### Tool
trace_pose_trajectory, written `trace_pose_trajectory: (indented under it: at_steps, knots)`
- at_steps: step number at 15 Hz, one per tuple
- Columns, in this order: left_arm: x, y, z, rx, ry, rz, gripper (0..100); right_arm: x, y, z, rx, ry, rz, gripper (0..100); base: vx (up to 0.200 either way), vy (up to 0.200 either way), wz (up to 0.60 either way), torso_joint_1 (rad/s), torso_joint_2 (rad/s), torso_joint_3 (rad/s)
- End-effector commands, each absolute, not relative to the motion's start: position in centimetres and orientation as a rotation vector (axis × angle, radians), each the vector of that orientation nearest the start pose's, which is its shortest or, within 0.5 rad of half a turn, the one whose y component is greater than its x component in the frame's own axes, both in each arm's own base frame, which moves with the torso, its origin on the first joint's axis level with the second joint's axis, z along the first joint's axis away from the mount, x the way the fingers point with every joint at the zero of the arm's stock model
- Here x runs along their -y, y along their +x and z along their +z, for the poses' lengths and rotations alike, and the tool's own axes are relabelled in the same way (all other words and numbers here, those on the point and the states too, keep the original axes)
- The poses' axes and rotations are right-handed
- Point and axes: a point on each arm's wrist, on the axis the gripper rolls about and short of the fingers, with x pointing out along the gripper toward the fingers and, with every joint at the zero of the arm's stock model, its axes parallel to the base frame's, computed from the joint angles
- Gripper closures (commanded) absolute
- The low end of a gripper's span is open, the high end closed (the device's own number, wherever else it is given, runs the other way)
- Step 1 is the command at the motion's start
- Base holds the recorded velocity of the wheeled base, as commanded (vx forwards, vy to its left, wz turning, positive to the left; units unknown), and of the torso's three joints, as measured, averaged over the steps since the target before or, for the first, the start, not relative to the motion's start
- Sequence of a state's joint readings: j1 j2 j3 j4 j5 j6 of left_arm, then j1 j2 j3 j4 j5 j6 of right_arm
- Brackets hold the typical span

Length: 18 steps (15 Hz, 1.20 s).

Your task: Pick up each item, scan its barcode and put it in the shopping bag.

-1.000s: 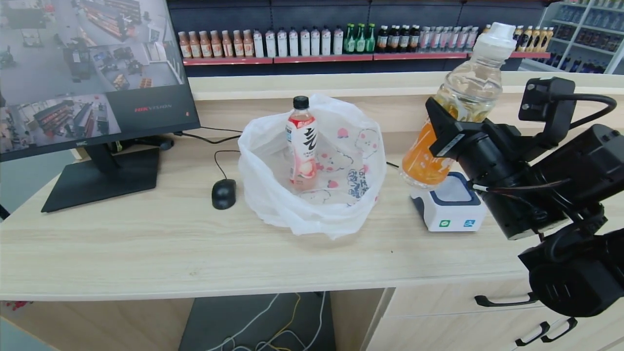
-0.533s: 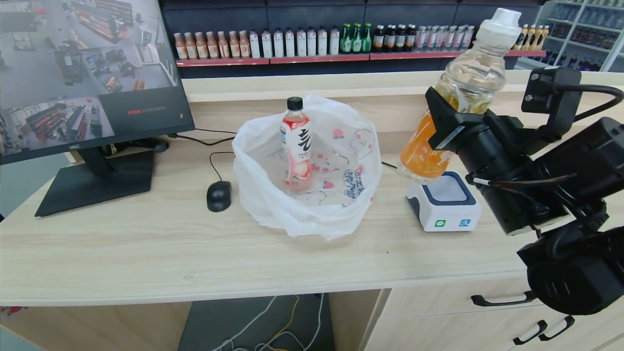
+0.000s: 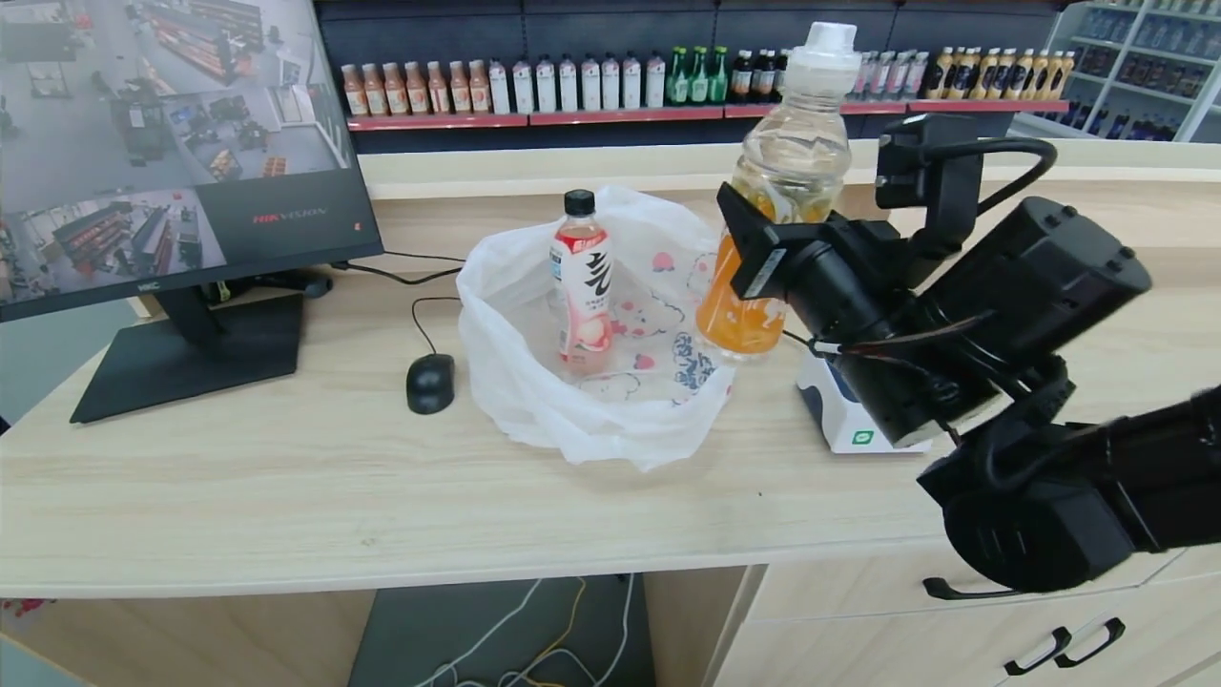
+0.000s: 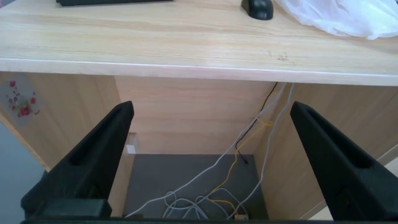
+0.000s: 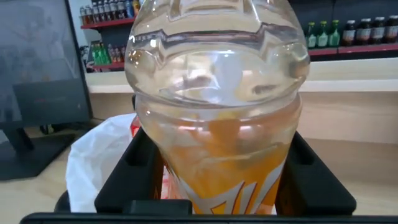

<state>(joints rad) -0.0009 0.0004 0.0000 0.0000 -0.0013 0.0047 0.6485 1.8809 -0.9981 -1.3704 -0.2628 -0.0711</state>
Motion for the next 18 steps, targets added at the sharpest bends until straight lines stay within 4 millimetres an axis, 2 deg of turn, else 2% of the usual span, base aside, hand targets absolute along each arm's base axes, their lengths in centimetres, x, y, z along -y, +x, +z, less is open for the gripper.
trace_pose_trajectory:
  at_steps: [1, 6, 13, 18]
  knots:
    - [0.0, -2.3, 7.5, 0.000, 0.005, -0.002, 0, -23.6, 30.4, 23.0, 0.423, 0.129, 0.388, 100, 0.000, 0.000, 0.00, 0.000, 0.00, 0.000]
    - [0.0, -2.3, 7.5, 0.000, 0.005, -0.002, 0, -24.7, 33.4, 21.8, 0.391, 0.110, 0.370, 100, 0.000, 0.000, 0.00, 0.000, 0.00, 0.000]
    - [0.0, -2.3, 7.5, 0.000, 0.005, -0.002, 0, -24.4, 37.0, 18.7, 0.352, 0.084, 0.330, 100, 0.000, 0.000, 0.00, 0.000, 0.00, 0.000]
    - [0.0, -2.3, 7.5, 0.000, 0.005, -0.003, 0, -25.4, 38.4, 16.4, 0.324, 0.089, 0.333, 100, 0.000, 0.000, 0.00, 0.000, 0.00, 0.000]
